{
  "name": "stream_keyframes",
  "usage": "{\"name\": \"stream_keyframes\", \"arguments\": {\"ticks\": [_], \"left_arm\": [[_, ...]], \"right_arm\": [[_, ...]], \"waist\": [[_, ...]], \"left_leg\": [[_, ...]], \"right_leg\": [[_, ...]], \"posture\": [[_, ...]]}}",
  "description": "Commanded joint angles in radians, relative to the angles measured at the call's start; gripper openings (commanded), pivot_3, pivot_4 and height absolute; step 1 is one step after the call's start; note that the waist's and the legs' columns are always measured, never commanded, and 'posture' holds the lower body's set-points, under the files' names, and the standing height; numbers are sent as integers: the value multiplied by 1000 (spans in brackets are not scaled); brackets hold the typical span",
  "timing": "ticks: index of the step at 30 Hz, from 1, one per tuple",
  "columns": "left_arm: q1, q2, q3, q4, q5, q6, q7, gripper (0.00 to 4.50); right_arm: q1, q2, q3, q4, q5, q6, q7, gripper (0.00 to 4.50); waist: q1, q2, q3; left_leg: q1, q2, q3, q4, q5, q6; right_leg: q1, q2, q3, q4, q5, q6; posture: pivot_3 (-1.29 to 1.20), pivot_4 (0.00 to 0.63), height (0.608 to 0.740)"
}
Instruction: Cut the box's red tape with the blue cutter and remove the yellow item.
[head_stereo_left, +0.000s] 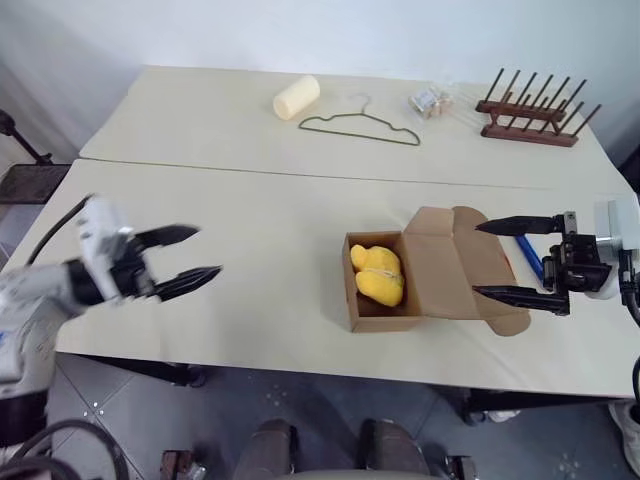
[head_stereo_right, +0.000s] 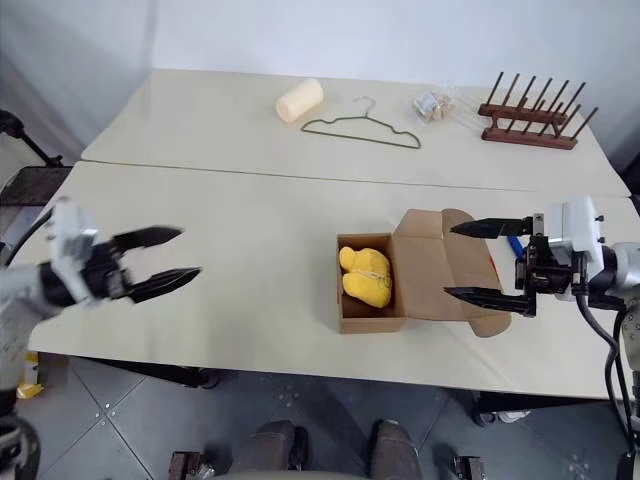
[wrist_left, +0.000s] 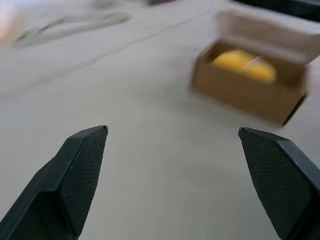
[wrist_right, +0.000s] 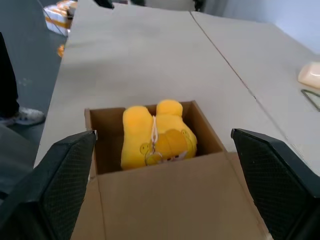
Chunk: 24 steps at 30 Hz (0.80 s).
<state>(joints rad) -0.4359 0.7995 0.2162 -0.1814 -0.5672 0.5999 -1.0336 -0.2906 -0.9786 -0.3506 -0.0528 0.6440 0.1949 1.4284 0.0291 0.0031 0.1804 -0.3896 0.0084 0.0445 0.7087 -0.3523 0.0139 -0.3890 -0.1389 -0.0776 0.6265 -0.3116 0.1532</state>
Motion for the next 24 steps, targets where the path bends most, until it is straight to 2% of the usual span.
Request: {"name": "stream_keyframes", "arguments": {"ticks": [1,4,7,10,16,21,24], "left_arm": [[-210,-33,-190,34,43,116,15,4460],[-448,-118,-422,134,153,183,-7,4460],[-613,-204,-572,243,237,253,-6,4460],[-742,-299,-709,349,311,224,-72,4460],[-825,-460,-863,578,473,88,-97,4460],[-836,-502,-926,627,537,51,-195,4460],[-847,-527,-931,696,583,5,-207,3849]], "right_arm": [[11,-42,-112,-57,15,15,-51,4500],[118,-67,-210,-138,30,62,-57,4500],[225,-63,-285,-231,54,126,-75,4500],[346,-33,-354,-352,95,203,-113,4500],[485,58,-414,-471,90,217,-203,4500],[527,104,-424,-535,118,227,-283,4500],[519,104,-418,-547,137,234,-316,4500]], "waist": [[-5,0,0],[-4,0,0],[-4,-1,1],[-2,-3,2],[0,-3,2],[-3,-4,2],[-1,-4,2]], "left_leg": [[0,0,1,0,0,0],[0,1,7,-2,0,-1],[0,2,12,-3,0,-1],[0,3,14,-4,0,-1],[0,3,16,-4,0,0],[0,3,17,-5,0,0],[0,3,17,-5,0,0]], "right_leg": [[0,1,0,0,0,0],[-1,4,0,0,0,0],[-2,5,1,-1,0,0],[-3,6,2,-2,0,0],[-3,6,3,-4,0,0],[-4,6,5,-4,0,0],[-4,6,5,-4,0,0]], "posture": [[0,150,740],[0,150,740],[0,150,740],[0,150,740],[0,150,740],[0,150,740],[0,150,740]]}}
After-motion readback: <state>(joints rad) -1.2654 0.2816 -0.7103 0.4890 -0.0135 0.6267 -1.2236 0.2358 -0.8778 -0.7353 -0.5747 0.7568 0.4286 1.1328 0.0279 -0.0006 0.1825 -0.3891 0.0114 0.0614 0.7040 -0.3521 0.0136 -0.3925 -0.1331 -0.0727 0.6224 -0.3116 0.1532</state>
